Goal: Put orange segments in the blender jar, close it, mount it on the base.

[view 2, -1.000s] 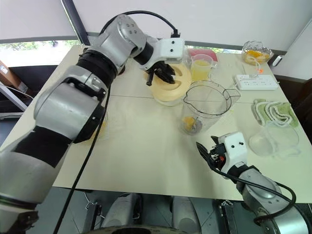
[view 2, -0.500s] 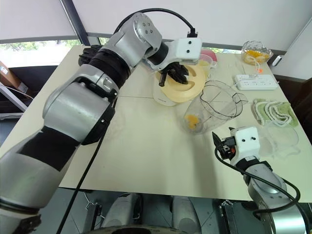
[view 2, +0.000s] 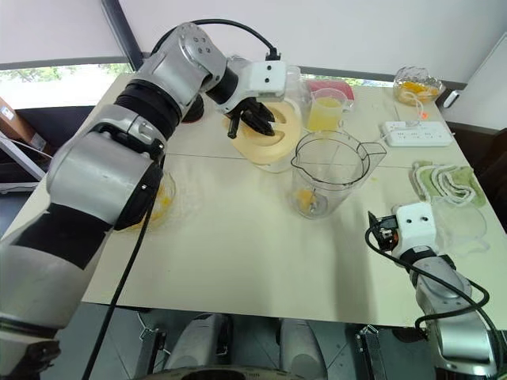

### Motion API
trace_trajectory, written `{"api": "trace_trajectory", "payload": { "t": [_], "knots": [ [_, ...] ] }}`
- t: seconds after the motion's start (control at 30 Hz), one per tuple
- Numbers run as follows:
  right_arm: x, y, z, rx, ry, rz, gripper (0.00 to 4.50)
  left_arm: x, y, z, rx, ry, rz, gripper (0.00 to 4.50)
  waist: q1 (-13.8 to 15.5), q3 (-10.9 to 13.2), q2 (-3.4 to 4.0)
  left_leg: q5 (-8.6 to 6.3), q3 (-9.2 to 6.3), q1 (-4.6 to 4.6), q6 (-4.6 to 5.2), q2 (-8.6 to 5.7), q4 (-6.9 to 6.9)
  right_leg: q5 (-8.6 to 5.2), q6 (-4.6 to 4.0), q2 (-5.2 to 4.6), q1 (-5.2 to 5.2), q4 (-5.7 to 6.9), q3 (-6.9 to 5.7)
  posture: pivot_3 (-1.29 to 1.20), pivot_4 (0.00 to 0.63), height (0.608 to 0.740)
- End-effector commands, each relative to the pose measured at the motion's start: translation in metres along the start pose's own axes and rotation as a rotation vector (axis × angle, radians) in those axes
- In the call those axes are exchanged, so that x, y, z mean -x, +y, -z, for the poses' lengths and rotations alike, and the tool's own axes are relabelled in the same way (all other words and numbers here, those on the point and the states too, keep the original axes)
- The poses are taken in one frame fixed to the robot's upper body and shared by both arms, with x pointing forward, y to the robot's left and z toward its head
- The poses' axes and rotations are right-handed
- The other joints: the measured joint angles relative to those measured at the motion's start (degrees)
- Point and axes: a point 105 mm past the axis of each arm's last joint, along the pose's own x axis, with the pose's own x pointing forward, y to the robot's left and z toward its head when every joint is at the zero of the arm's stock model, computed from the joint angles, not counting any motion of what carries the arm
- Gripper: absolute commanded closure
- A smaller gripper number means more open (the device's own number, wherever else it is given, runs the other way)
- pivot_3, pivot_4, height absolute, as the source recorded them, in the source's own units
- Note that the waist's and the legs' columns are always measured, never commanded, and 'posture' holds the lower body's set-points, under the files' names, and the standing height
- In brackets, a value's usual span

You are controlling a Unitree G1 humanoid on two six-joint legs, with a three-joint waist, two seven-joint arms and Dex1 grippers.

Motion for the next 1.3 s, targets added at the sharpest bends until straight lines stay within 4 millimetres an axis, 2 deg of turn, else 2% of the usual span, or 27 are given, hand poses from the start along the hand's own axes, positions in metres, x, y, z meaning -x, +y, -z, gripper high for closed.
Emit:
{"api": "trace_trajectory", "payload": {
  "t": [0.03, 0.3, 0.53, 0.87, 1.03, 1.3],
  "knots": [
    [-0.009, -0.02, -0.013, -0.017, -0.079, 0.053, 1.48, 0.012, 0.005, -0.008, -0.008, -0.039, -0.021, 4.23, 0.0, 0.0, 0.0, 0.0, 0.0, 0.01, 0.0, 0.0, 0.0, 0.0, 0.01, 0.0, 0.0, 0.02, 0.0, 0.0, 0.15, 0.74],
    [-0.038, -0.024, -0.018, -0.149, -0.143, -0.049, 1.48, 0.025, 0.008, -0.001, 0.039, -0.073, -0.037, 4.23, -0.1, 0.0, 0.03, 0.0, -0.02, 0.09, 0.0, 0.03, -0.02, 0.02, 0.05, 0.06, 0.0, 0.14, 0.01, 0.0, 0.15, 0.74],
    [-0.056, -0.028, -0.029, -0.169, -0.23, -0.152, 1.48, 0.039, 0.006, 0.012, 0.073, -0.079, -0.019, 4.23, -0.2, 0.0, 0.04, 0.0, 0.01, 0.09, 0.0, 0.02, -0.01, 0.09, 0.17, 0.04, 0.01, 0.15, 0.02, 0.0, 0.15, 0.74],
    [-0.061, -0.01, -0.032, -0.134, -0.209, -0.347, 1.48, 0.046, 0.003, 0.02, 0.098, -0.08, -0.008, 4.23, -0.2, 0.0, 0.06, 0.0, -0.01, 0.12, -0.01, 0.02, -0.01, 0.1, 0.19, 0.04, 0.0, 0.24, 0.01, 0.0, 0.15, 0.74],
    [-0.062, -0.011, -0.034, -0.136, -0.22, -0.35, 1.48, 0.048, 0.003, 0.019, 0.104, -0.086, -0.009, 4.23, -0.2, 0.0, 0.06, 0.0, 0.0, 0.12, -0.01, 0.01, 0.0, 0.1, 0.19, 0.01, 0.0, 0.25, 0.02, 0.0, 0.15, 0.74],
    [-0.077, -0.008, -0.042, -0.144, -0.256, -0.34, 1.48, 0.047, 0.002, 0.021, 0.108, -0.082, 0.0, 4.23, -0.4, 0.0, 0.06, 0.01, 0.03, 0.24, -0.01, 0.01, 0.0, 0.1, 0.19, 0.02, 0.0, 0.45, 0.04, 0.0, 0.15, 0.74]
  ]
}}
